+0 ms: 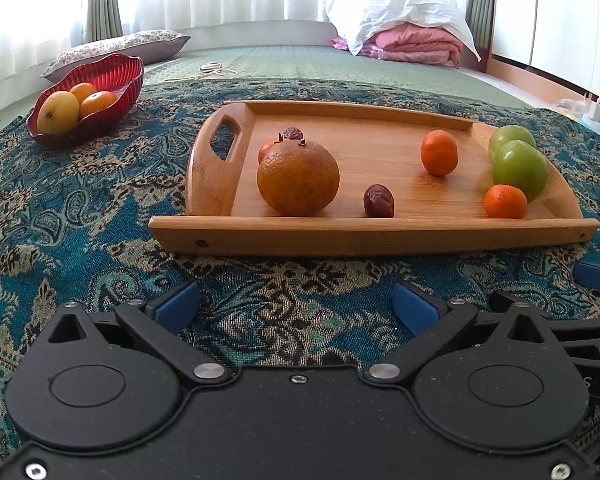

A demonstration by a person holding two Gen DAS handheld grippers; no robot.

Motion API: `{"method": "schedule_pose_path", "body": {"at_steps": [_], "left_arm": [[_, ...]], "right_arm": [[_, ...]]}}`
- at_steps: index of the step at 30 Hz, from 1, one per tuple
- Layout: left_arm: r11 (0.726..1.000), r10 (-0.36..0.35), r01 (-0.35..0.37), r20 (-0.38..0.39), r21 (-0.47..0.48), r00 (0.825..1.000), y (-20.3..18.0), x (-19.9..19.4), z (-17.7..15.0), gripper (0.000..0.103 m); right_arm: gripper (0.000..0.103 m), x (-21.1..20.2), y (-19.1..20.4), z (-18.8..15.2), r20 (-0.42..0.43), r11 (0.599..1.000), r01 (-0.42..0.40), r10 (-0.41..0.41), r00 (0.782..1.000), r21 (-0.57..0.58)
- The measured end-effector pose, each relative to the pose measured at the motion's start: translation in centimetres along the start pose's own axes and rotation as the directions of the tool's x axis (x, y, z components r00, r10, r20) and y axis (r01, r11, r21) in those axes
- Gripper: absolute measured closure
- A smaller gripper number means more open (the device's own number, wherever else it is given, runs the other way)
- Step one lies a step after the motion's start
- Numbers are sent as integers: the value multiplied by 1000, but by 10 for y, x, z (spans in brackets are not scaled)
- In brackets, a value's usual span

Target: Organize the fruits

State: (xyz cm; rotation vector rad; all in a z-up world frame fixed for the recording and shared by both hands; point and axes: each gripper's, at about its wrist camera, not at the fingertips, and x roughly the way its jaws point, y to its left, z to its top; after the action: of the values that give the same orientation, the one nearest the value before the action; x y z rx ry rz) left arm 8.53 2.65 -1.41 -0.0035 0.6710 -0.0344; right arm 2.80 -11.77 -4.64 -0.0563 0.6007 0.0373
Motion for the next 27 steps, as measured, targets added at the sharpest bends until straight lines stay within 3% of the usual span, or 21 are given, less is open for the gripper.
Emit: {"method": "schedule_pose_path", "body": {"at_steps": [27], "left_arm": [[1000,-7,7,1,3,1000,2,1,-1,0]], "right_arm": [[0,0,0,-1,2,1000,0,0,1000,0]]}}
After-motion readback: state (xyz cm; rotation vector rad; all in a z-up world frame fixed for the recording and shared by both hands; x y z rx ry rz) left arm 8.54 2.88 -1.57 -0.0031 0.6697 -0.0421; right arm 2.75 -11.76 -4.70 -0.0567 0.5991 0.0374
